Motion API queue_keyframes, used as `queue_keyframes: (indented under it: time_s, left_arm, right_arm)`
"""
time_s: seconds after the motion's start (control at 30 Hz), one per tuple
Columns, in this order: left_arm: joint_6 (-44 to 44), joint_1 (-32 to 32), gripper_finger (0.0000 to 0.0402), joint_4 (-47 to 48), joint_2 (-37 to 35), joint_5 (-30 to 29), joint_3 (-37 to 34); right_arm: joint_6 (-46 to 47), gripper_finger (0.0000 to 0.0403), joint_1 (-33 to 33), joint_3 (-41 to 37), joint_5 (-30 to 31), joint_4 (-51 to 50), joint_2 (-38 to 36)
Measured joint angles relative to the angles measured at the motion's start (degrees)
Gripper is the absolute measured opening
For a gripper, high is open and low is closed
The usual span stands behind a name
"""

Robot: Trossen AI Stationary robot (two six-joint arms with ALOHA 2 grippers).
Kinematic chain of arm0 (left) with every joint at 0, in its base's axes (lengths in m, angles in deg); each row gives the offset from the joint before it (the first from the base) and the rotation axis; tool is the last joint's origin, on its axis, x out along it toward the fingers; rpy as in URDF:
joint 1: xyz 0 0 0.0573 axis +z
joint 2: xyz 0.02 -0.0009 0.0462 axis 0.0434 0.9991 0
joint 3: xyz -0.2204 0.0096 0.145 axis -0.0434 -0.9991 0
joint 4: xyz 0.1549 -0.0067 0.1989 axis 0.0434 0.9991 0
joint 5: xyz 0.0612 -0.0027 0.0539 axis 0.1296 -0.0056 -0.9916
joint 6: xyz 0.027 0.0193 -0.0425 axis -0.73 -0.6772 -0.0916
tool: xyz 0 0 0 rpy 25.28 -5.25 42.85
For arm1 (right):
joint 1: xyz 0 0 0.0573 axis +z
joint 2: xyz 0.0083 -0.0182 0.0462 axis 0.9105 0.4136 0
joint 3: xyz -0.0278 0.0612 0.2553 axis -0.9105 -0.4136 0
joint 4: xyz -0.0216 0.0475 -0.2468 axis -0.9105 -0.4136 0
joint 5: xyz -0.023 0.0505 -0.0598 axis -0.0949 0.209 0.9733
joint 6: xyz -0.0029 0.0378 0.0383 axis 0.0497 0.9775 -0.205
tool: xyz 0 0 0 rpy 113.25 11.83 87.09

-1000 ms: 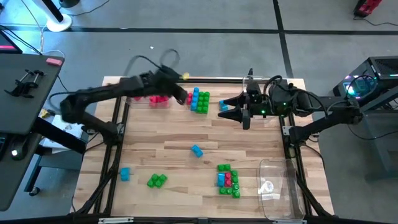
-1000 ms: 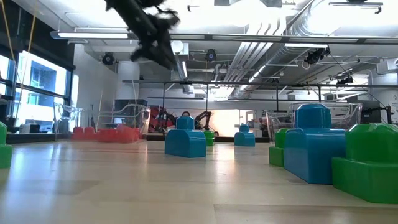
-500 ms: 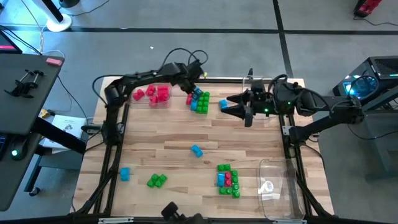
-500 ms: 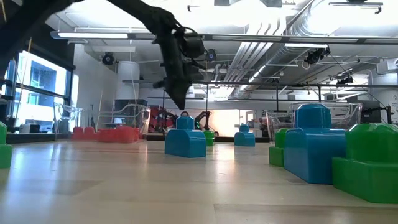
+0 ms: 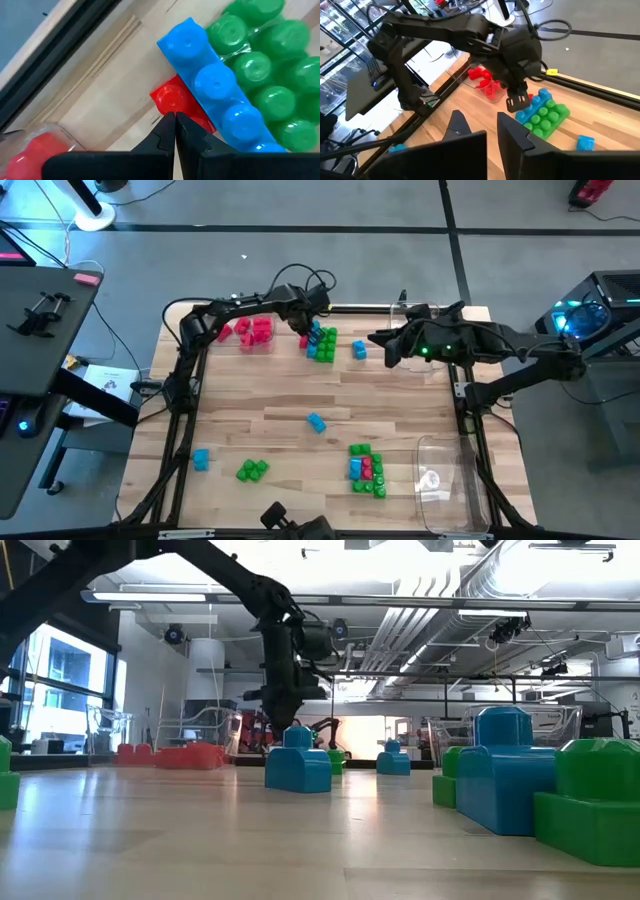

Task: Sort blocks
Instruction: Put the game piece into the top left transparent bin

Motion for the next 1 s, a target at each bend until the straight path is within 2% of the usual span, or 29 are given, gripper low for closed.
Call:
queue_keyframes:
  time_s: [0.3,1.0]
  left_arm:
    - [0.08,-0.39,0.0,-3.02,1.34,-0.01,-0.03]
    - [2.57,-3.51,0.0,-0.08,1.31,-1.08,-1.27]
  right_arm:
    - [-0.4,0.0001,-0.17,0.0,-0.02,0.5,0.02]
    - [-1.73,0.0,-0.15,0.0,-0.85,0.48,0.04]
